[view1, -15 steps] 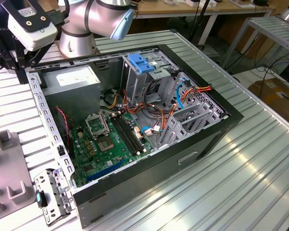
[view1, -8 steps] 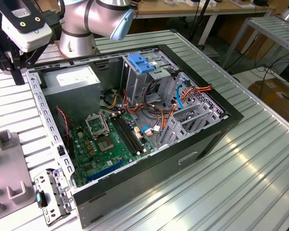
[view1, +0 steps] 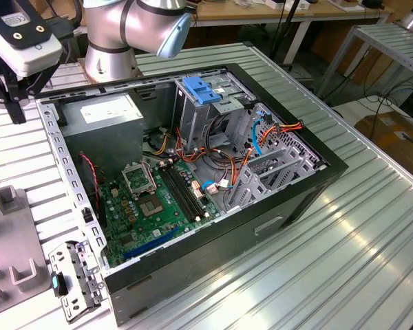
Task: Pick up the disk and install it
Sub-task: 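Reach for the disk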
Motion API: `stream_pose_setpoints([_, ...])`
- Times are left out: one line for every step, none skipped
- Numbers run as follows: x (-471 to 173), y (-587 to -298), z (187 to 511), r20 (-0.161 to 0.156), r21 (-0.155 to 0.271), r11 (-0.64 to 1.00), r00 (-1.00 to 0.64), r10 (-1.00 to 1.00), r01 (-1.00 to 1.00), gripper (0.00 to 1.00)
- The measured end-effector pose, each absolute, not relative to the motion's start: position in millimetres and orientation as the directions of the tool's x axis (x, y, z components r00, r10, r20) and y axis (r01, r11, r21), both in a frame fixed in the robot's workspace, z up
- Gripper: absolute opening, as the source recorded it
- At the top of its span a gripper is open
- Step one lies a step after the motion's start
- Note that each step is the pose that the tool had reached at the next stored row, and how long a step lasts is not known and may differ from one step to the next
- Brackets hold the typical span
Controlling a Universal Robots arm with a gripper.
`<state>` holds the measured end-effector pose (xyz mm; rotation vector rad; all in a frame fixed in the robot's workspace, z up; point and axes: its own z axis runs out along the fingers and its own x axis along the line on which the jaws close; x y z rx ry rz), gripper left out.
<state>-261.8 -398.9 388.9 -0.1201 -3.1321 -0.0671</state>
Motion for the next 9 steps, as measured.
stream_pose_setpoints([-268.4,-398.7,389.0,0.011,0.043,0.996,-0.997,0.077,0.077,0.11])
stream_pose_setpoints([-272.7,-398.5,388.9,0.012,0.042,0.996,-0.997,0.077,0.078,0.11])
stream_pose_setpoints([-275.1,-398.4,388.9,0.013,0.042,0.996,-0.997,0.077,0.078,0.11])
stream_pose_setpoints([-277.2,-398.2,388.8,0.014,0.042,0.996,-0.997,0.077,0.078,0.11])
stream_pose_setpoints([-280.4,-398.0,388.6,0.016,0.042,0.996,-0.997,0.077,0.078,0.11])
stream_pose_setpoints([-281.7,-398.0,388.4,0.017,0.042,0.996,-0.997,0.078,0.078,0.11])
stream_pose_setpoints([-281.9,-398.0,388.4,0.017,0.042,0.996,-0.997,0.078,0.078,0.11])
stream_pose_setpoints([-281.9,-398.0,388.4,0.017,0.042,0.996,-0.997,0.077,0.078,0.11])
stream_pose_setpoints([-282.0,-398.0,388.3,0.018,0.042,0.996,-0.997,0.078,0.078,0.11])
